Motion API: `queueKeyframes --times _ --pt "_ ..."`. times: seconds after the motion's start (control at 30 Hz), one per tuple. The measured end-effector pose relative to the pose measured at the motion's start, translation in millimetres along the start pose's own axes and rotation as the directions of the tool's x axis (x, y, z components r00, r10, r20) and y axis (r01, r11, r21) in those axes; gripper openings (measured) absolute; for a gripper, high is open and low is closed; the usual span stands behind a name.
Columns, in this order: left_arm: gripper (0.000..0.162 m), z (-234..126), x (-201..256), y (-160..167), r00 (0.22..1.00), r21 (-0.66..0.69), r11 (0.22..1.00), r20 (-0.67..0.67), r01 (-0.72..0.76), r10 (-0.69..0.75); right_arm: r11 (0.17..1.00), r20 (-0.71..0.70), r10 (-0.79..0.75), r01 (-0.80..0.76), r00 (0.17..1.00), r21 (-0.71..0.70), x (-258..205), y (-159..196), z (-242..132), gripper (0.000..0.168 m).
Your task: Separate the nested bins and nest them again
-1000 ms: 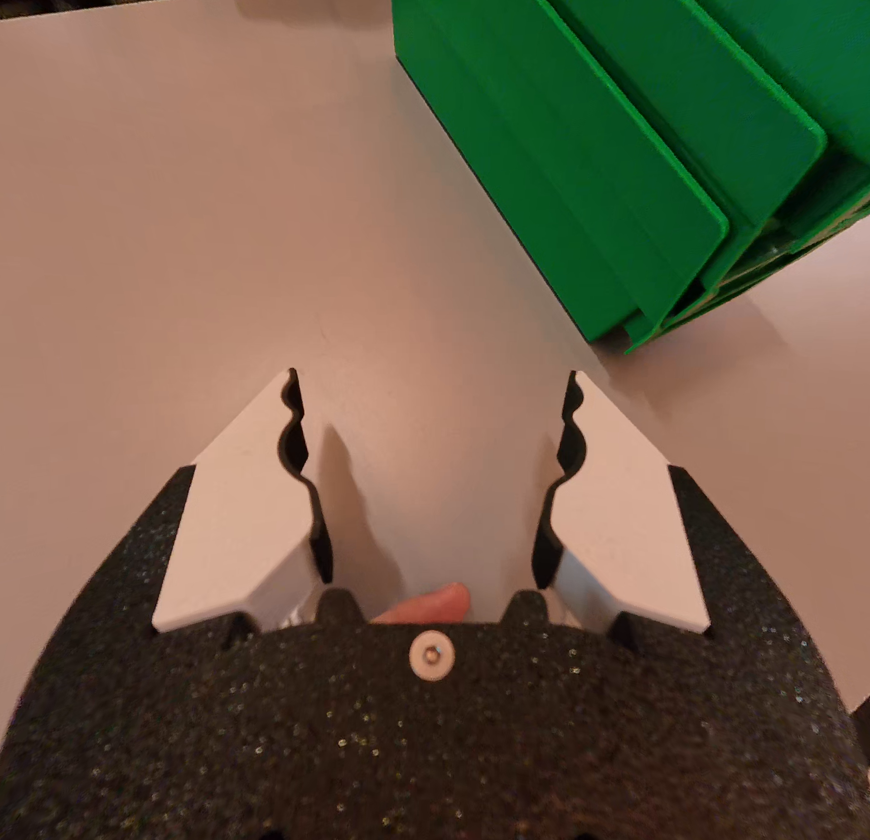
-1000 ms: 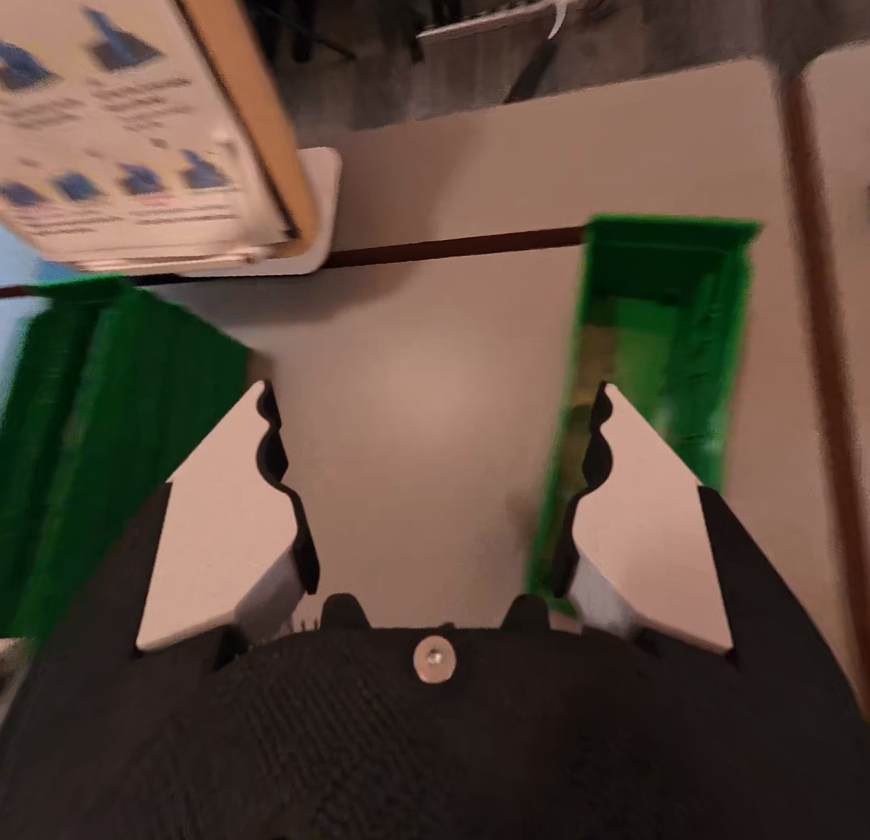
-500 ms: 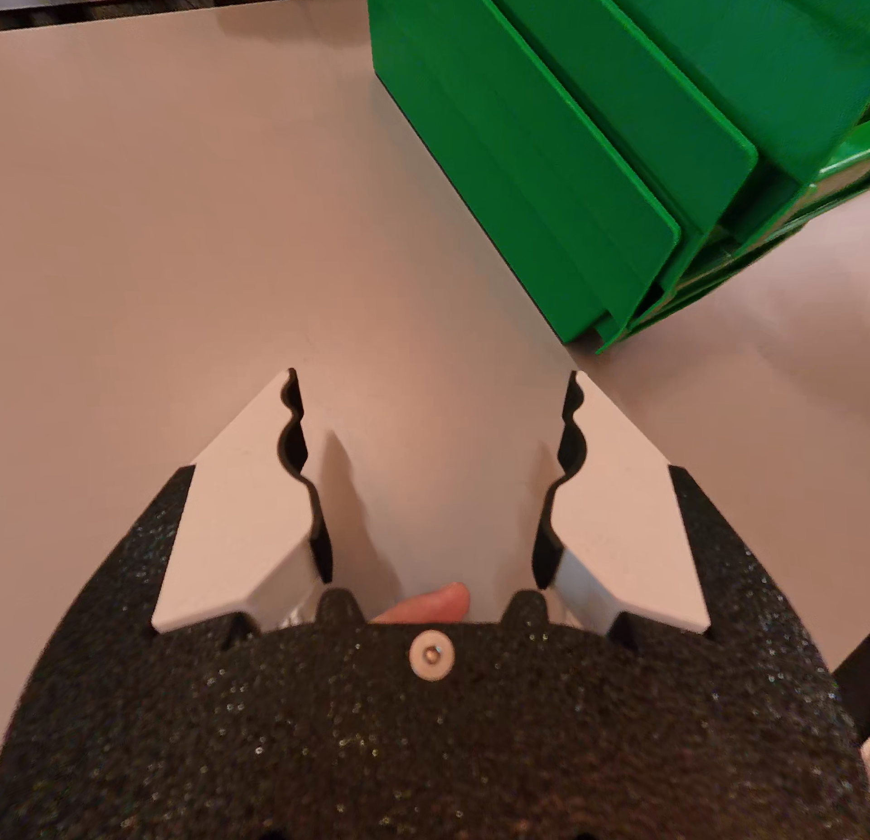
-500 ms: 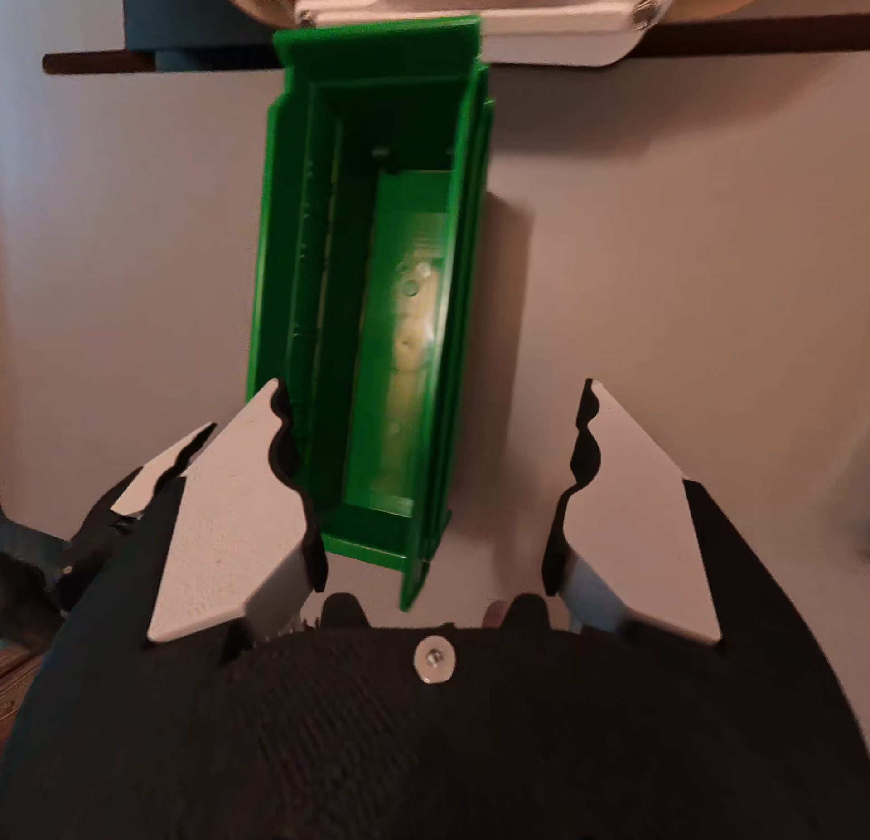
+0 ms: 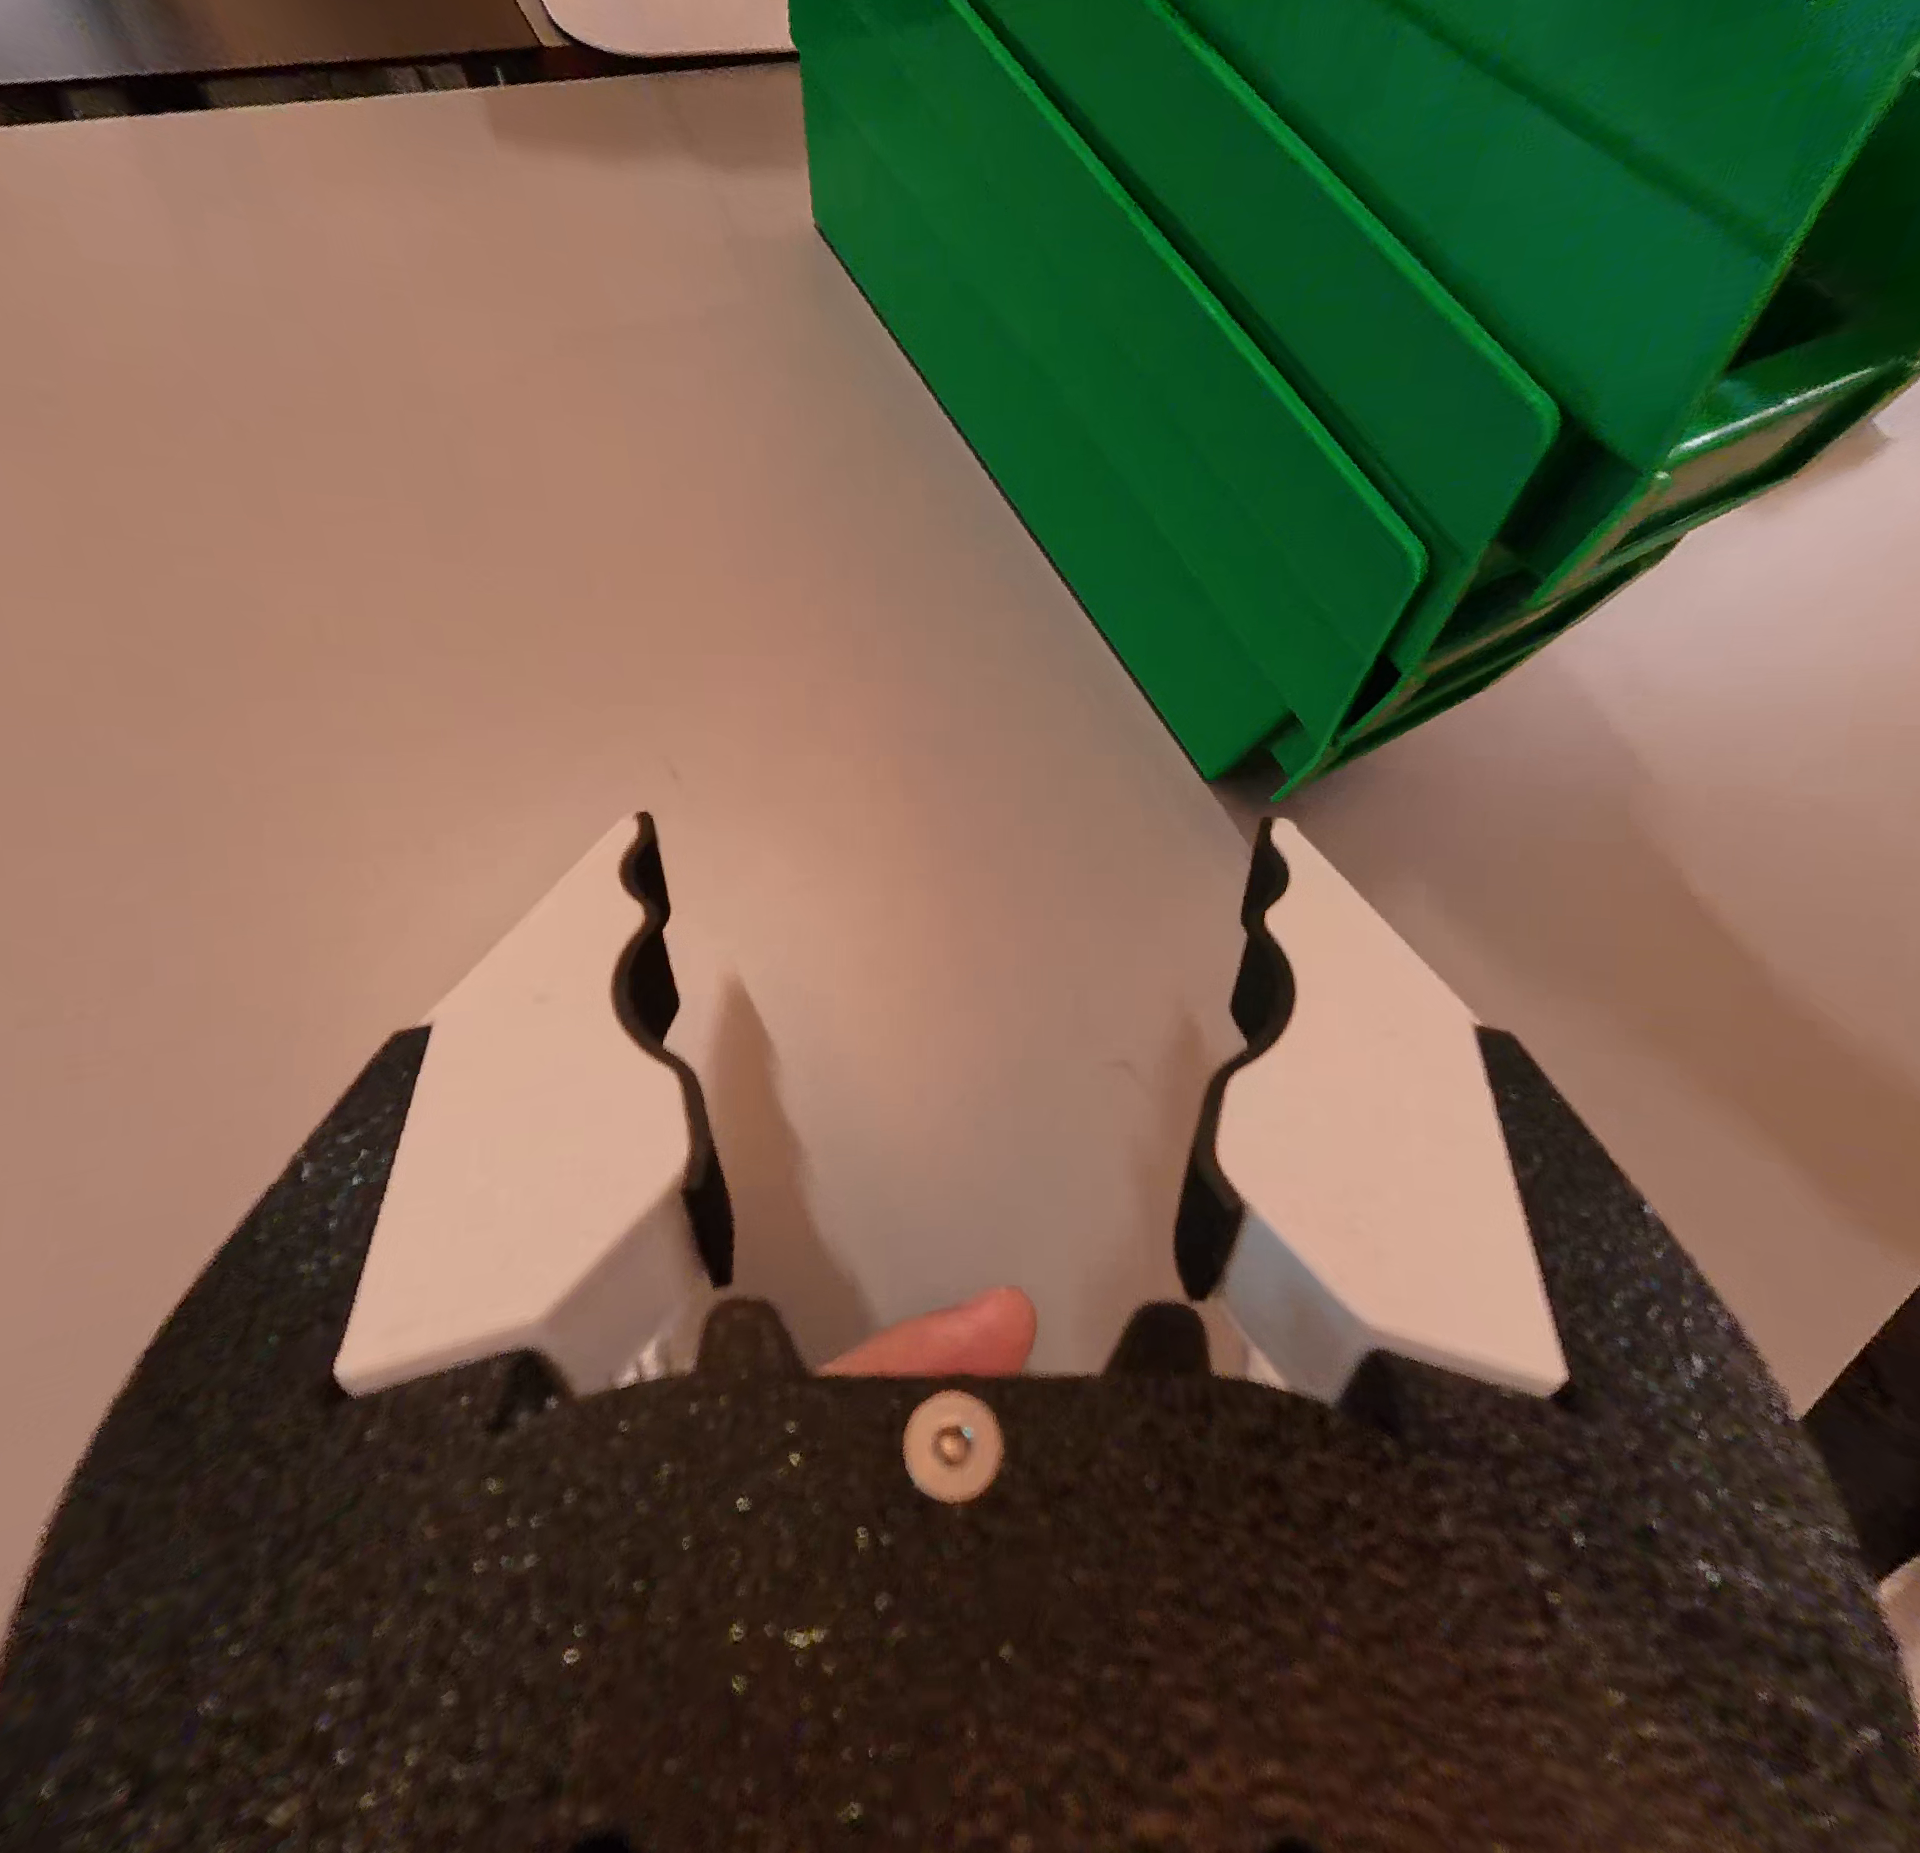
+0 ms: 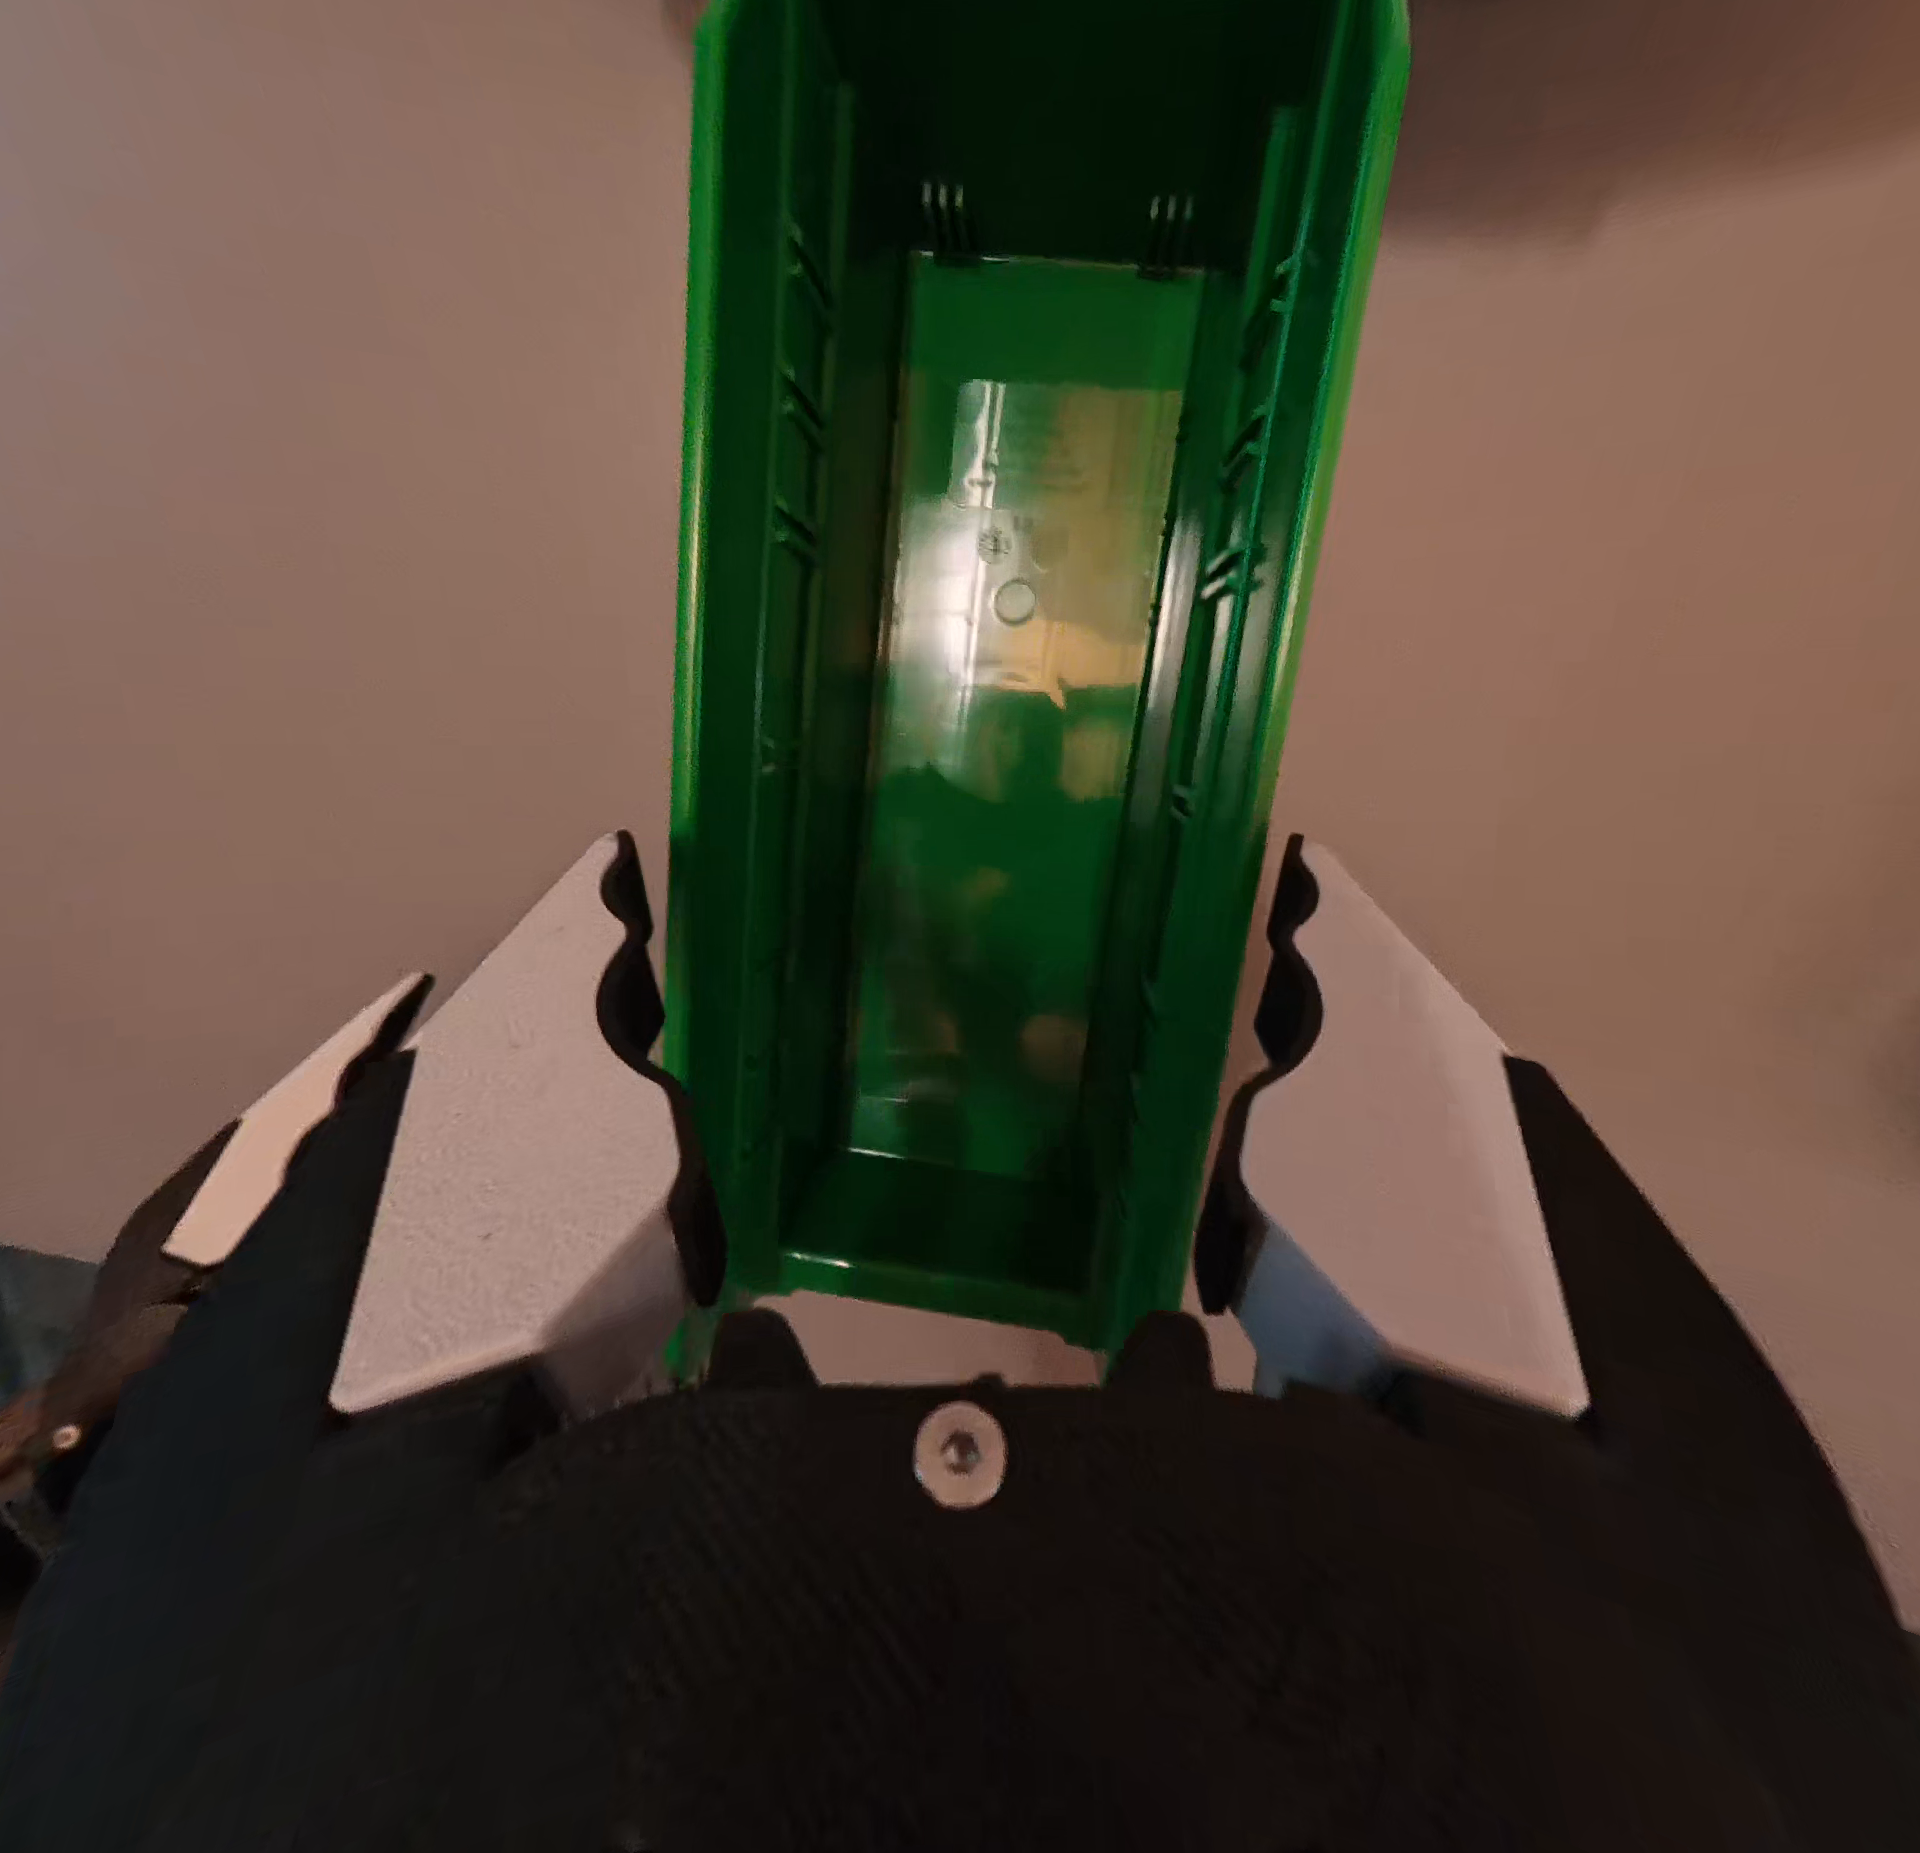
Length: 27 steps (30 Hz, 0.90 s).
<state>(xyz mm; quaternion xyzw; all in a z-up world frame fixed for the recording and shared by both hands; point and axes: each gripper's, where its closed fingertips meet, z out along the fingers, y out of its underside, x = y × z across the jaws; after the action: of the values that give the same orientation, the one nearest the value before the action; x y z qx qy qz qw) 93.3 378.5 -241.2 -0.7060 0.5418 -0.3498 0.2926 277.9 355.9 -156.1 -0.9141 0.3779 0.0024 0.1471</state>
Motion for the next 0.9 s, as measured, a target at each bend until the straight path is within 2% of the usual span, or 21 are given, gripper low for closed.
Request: queueKeyframes --times 0.1,0.2,0.4,0.9 --pt "0.109 0 -1 0 1.000 0.001 1.000 -0.004 0.006 -0.006 1.000 0.032 0.028 -0.028 0.999 -0.006 -6 -2 5 0.127" --pt "0.109 1 -1 0 1.000 0.000 1.000 -0.004 0.007 -0.007 0.999 -0.026 -0.012 0.011 1.000 -0.038 1 1 7 0.116" --pt "0.109 1 -1 0 1.000 0.000 1.000 -0.010 0.013 -0.013 0.996 -0.015 -0.035 0.034 0.999 -0.078 1 7 13 0.122" --pt "0.109 -6 -2 -6 0.999 0.029 0.999 -0.027 0.029 -0.028 0.992 -0.004 0.033 -0.033 0.999 -0.118 -2 8 8 0.100"
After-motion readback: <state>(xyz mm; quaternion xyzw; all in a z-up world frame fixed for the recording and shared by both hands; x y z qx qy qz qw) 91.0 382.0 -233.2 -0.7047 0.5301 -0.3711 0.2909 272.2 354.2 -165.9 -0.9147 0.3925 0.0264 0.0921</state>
